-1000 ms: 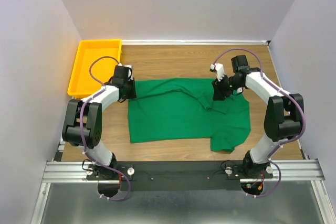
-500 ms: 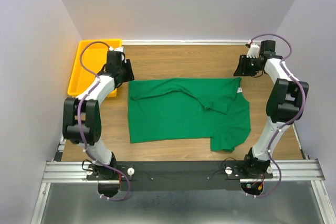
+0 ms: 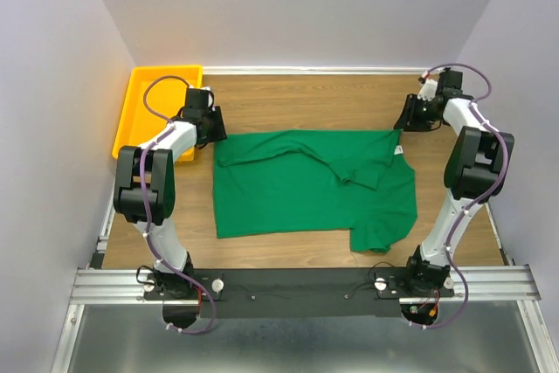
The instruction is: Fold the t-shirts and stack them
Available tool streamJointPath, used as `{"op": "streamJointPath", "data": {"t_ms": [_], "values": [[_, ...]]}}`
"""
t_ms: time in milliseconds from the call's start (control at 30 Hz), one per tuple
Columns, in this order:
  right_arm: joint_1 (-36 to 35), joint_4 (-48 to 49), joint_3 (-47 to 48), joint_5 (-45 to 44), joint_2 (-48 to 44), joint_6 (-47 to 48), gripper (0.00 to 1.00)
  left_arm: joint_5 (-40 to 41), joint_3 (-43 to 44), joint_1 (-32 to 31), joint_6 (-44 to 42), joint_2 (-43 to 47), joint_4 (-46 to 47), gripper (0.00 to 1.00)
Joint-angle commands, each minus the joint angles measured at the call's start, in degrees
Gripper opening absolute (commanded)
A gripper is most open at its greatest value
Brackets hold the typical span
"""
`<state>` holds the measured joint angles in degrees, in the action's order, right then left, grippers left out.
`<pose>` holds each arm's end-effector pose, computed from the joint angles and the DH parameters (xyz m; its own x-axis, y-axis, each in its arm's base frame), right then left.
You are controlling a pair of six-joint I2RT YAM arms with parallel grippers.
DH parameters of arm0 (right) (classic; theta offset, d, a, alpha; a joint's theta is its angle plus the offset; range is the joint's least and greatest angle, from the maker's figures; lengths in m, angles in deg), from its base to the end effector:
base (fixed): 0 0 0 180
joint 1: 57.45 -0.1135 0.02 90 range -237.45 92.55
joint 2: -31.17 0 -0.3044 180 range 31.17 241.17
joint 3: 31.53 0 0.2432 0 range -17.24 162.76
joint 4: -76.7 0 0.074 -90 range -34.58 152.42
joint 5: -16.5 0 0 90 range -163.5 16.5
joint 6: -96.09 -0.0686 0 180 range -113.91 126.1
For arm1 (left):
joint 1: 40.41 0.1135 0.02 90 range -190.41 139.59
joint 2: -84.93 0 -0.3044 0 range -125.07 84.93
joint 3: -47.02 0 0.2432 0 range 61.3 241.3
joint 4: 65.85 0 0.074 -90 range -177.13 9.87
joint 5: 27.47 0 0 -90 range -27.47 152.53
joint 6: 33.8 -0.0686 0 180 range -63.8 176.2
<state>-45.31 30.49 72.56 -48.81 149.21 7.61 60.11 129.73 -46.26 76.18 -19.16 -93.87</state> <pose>0.4625 -0.0702 0.2053 -0.8474 0.1576 -0.5070 -0.0346 0.9365 0.3490 0.4109 -0.0450 0.2119 -0.7540 -0.2659 -0.6007 -0.1367 0.9579 -0.2525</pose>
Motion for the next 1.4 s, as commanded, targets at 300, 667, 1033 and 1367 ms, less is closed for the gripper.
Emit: {"op": "streamJointPath", "data": {"t_ms": [300, 667, 1033, 1367], "values": [[3.06, 1.07, -7.0, 6.41, -5.63, -3.8, 0.48, -1.36, 1.45, 0.4, -0.04, -1.29, 0.99, 0.51], [3.06, 1.25, -6.92, 10.2, -3.08, -6.17, 0.47, -1.98, 4.44, 0.4, -0.3, -5.06, -1.29, 0.48], [2.98, 1.42, -6.22, 9.68, -0.27, -6.97, 0.46, -2.68, 5.14, 0.4, -0.3, -6.12, -1.64, 0.48], [3.06, 2.13, -3.05, 7.92, 2.72, -6.88, 0.45, -3.03, 6.02, 0.48, -0.56, -7.7, -1.73, 0.47]]}}
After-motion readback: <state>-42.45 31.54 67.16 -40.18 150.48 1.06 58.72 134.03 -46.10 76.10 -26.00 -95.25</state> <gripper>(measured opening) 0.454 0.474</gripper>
